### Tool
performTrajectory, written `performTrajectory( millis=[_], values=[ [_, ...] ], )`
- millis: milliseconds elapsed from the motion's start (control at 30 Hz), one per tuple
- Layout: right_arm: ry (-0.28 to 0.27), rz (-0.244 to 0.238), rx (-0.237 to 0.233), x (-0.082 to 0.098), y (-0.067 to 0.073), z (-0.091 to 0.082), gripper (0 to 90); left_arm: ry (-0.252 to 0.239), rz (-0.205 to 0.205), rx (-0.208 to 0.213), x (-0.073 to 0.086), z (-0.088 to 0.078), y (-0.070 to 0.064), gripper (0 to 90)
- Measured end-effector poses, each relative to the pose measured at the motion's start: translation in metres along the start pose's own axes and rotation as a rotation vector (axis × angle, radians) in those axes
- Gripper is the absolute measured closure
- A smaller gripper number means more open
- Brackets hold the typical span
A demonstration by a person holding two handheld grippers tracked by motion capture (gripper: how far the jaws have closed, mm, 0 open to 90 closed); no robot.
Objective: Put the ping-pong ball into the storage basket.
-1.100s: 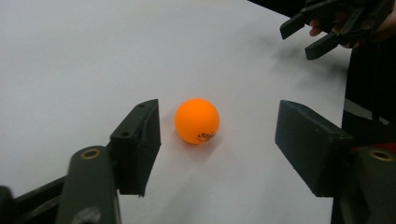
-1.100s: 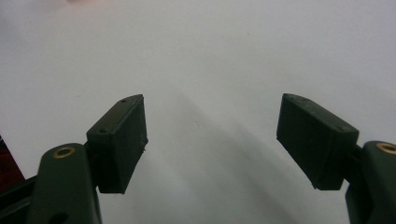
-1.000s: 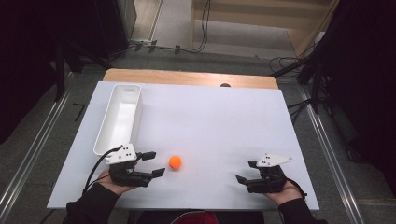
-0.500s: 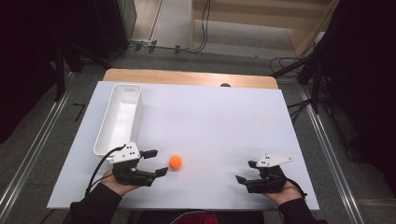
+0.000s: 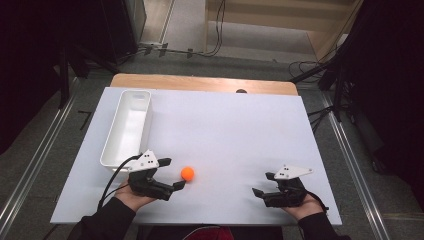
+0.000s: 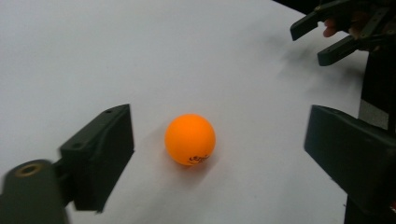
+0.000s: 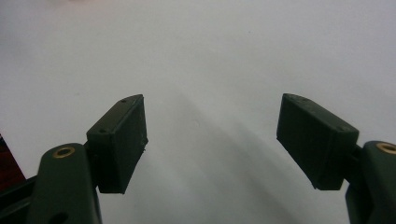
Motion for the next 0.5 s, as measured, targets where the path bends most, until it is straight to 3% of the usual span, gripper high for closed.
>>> performTrajectory(
  millis=[233,333,500],
  values=[
    [0.005,0.005,-0.004,0.000,0.001,0.000,23.1,0.006,0.008,-0.009,-0.002,0.003,0.002,3.4],
    [0.007,0.000,-0.003,0.001,0.001,0.000,23.1,0.046,-0.009,-0.021,-0.001,0.005,0.003,0.1],
    [0.012,-0.001,-0.002,0.001,0.001,0.000,23.0,0.076,0.016,-0.022,-0.002,0.011,0.002,0.0]
  ],
)
Point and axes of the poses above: each handheld gripper's, and its own axes: z roughly forward along the jaws, x roughly out of its underside, y roughly to its left, the point moved 7 cm from there along z, roughly forward along the jaws, and after that the axes turned 3 degrees about x, right-handed, at the moved point
